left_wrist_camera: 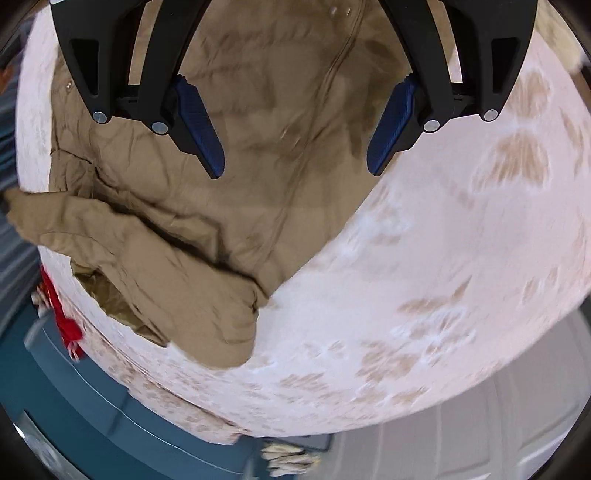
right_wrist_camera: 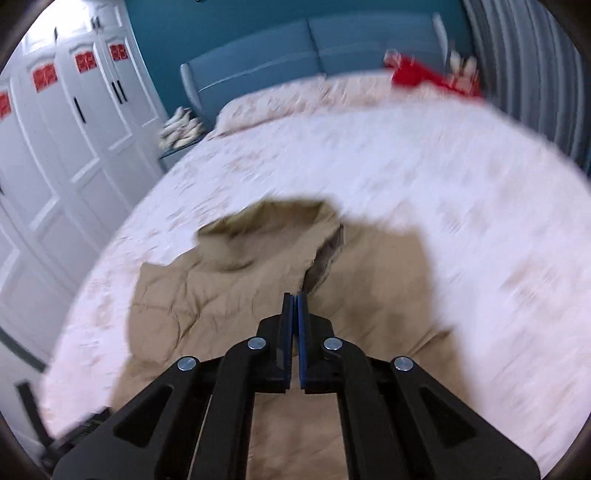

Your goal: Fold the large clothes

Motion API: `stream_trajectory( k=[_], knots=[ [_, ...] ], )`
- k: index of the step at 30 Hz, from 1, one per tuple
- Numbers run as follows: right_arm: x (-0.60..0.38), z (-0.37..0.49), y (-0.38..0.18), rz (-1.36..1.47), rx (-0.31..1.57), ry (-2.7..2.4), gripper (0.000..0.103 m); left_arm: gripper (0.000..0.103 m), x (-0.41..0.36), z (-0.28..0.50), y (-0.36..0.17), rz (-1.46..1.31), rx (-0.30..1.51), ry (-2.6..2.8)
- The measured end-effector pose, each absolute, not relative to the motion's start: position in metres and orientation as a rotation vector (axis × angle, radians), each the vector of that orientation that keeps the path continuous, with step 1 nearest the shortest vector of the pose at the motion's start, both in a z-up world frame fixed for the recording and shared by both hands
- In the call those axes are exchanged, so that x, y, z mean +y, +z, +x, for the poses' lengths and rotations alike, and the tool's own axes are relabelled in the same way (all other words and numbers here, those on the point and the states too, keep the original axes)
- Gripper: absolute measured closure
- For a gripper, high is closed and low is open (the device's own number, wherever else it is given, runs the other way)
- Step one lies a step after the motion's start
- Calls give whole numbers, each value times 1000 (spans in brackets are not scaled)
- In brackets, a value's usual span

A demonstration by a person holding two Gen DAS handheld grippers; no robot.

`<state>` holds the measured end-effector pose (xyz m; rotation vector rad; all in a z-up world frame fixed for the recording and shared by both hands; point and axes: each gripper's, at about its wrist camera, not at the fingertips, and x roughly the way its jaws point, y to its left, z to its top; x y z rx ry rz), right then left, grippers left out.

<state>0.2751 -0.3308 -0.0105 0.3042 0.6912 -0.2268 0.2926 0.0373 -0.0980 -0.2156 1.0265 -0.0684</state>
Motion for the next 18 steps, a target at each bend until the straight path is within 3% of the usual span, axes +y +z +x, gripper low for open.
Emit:
stream_trajectory(
  k=[4,12,18],
  knots=[
    [-361,282,-27,242,728,-314,102,27,11,316,-92,-133,995,-107],
    [-394,298,-117,225,894,-384,102,27,-12,375,-92,-117,989,-87],
    [-392,294,-130,211,906,-380,98,29,-33,411,-97,-62,971,-54]
  ],
)
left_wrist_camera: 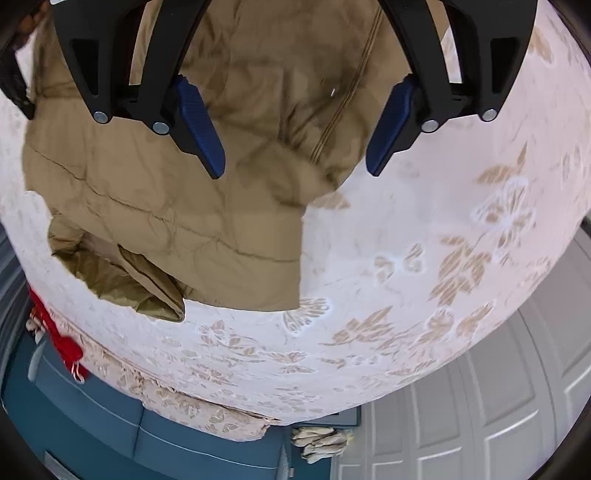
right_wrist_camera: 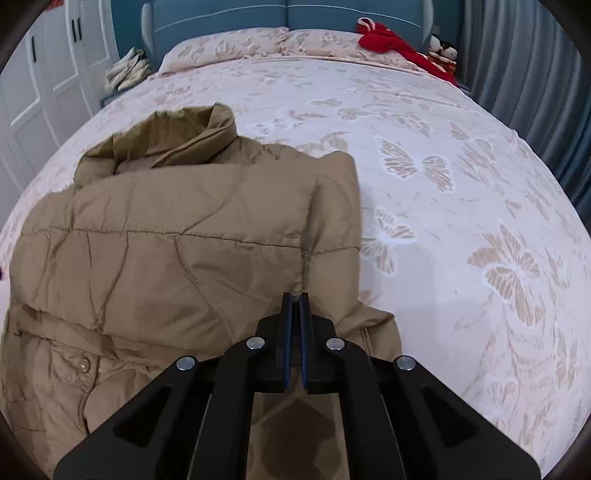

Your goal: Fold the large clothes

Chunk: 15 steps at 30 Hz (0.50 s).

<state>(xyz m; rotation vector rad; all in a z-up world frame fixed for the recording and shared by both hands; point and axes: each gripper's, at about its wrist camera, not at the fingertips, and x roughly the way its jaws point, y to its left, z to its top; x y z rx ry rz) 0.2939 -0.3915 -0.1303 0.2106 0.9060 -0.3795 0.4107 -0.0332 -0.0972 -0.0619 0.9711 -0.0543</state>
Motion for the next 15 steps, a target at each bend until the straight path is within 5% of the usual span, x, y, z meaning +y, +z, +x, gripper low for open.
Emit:
stream_trajectory(
  k=[2,15],
  knots=[
    [-399,285,-126,247,897,-402,81,30,-42,417,-106,-35,981,-47],
    [-356,298,-73,242,795,-331,80,30,-69,412,-94,31,918,-66]
  ],
)
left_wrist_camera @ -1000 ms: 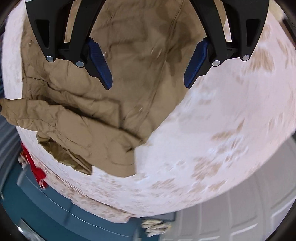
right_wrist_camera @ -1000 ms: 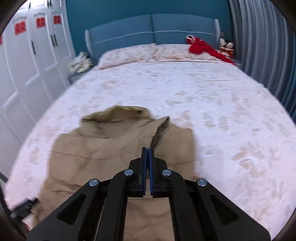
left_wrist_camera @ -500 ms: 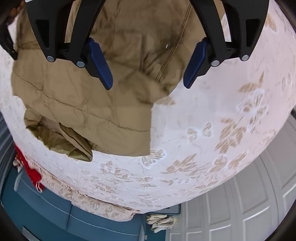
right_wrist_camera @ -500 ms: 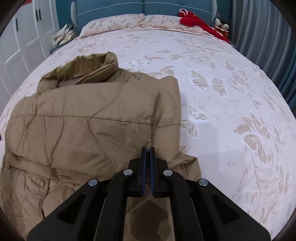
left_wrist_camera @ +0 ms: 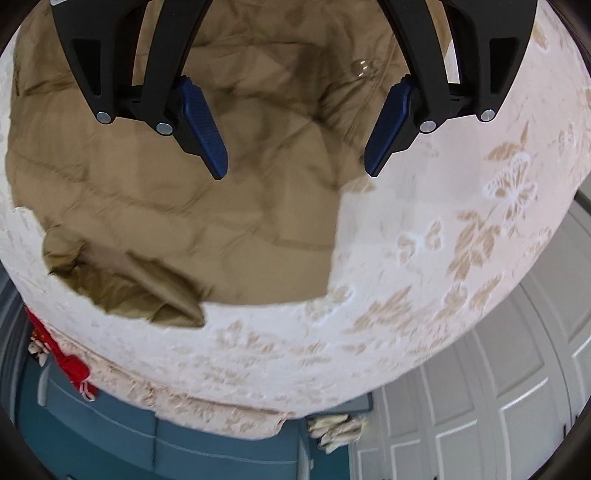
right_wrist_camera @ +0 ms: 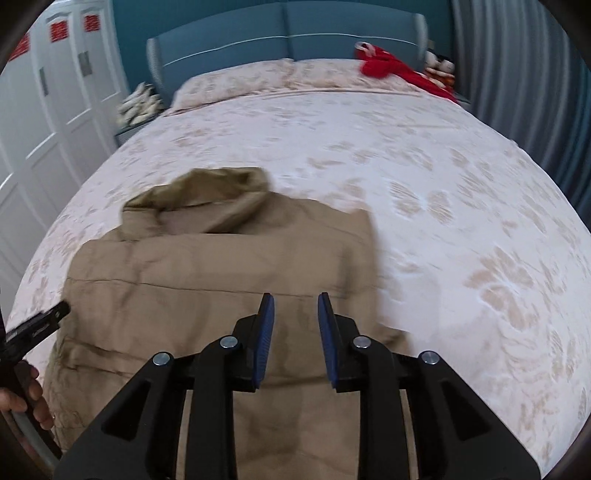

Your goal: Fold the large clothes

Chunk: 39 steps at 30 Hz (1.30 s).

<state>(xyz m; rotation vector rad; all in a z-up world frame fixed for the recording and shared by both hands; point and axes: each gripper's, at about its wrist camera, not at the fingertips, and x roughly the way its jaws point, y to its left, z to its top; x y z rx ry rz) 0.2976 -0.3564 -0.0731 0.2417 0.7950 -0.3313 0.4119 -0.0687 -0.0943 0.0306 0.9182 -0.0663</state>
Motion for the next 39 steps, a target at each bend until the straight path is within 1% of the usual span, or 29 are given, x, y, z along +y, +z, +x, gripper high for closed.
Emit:
stream_trajectory(
  k=[3,7,10,17,30,39],
  knots=[
    [-331,318,-82,213,812,-285,80,30,-87,417,-93,54,902,-84],
    [-310,337,-106,176,848,-266,80,30,-106,424,-111,98,921,-92],
    [-304,344,-125,172,874,-264,79,30,-113,422,-121,133,888,-77],
    [-297,339,-152,140,824,-272,79,29,-116,414,-139,170,821,-73],
    [-288,335,-168,88,762,-315,79,29,-125,403,-156,215,749,-40],
    [-285,334,-172,74,743,-326,79,29,-128,401,-158,223,735,-32]
  ],
)
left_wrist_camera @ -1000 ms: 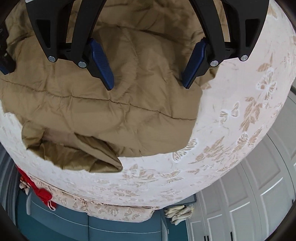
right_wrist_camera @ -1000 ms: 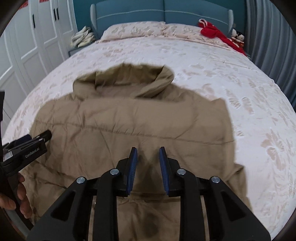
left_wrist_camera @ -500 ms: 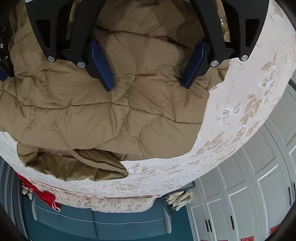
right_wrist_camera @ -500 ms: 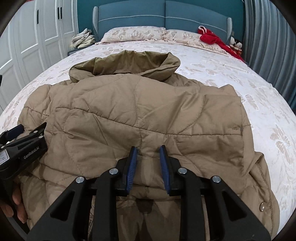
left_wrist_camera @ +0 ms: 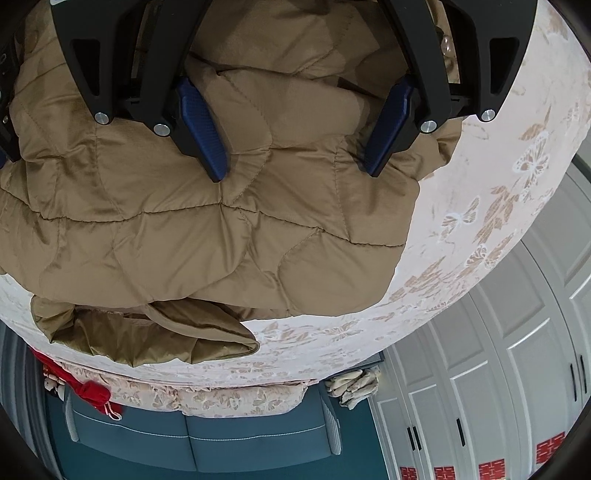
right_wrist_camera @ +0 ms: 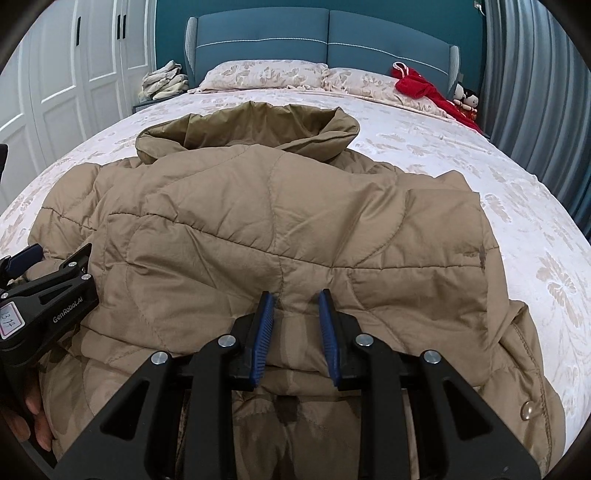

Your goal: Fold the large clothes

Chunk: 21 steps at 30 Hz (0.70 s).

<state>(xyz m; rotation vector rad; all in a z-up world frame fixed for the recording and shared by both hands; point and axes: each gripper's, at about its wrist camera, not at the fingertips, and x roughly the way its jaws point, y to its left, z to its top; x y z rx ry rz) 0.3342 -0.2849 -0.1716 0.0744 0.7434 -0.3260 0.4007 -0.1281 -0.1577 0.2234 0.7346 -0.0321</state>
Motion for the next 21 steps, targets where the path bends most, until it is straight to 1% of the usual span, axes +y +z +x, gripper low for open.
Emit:
stream_trajectory(
  k=[17,21],
  knots=[
    [-284,330,-174,82,721,-327,79,29,-127,397,-160,219,718,-30],
    [-291,331,-168,121,745,-306,78,27,-123,401,-154,194,754,-52]
  ],
)
